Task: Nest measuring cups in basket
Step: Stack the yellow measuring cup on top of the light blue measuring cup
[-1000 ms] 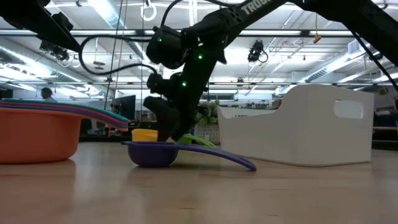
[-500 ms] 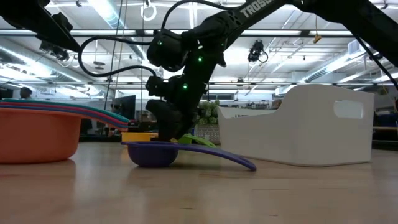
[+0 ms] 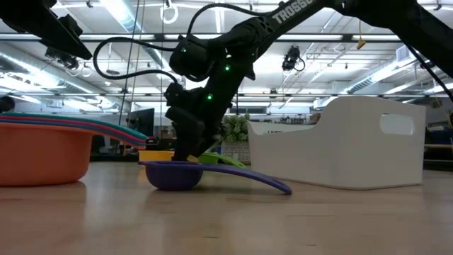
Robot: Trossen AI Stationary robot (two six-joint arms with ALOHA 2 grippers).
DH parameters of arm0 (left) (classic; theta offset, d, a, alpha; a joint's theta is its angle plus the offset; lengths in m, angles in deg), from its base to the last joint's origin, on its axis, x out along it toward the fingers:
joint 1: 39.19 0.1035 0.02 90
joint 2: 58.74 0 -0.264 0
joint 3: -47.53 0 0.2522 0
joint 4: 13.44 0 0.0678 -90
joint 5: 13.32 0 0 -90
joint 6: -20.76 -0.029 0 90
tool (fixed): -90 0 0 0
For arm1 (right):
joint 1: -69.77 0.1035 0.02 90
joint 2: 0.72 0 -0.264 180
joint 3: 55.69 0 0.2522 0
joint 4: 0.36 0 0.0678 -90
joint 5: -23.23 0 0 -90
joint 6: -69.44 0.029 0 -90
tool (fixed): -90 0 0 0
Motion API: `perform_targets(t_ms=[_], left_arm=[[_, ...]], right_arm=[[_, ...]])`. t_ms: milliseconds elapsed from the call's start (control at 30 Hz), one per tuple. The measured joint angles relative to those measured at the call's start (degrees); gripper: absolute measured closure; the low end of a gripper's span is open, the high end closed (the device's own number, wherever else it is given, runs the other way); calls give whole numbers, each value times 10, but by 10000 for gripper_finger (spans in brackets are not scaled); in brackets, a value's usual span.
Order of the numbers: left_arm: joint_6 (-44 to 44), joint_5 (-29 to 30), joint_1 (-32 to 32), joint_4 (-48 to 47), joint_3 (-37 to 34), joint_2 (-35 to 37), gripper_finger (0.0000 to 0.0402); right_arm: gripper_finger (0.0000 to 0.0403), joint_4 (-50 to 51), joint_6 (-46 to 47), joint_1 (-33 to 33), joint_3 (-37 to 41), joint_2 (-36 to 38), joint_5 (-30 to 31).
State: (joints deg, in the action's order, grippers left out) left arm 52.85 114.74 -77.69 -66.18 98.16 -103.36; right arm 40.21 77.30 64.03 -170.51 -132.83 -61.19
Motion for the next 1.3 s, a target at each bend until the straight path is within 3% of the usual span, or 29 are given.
perform_targets(t_ms=[333,800,1300], left_arm=[[0,0,0,-4,0,0,219],[-1,0,0,-4,0,0,219],[2,0,0,-8,0,0,219]], right_arm=[[176,-14,11,-8,0,1,6],[241,-14,-16,-7,0,1,-3],[240,-13,-39,8,0,12,1]])
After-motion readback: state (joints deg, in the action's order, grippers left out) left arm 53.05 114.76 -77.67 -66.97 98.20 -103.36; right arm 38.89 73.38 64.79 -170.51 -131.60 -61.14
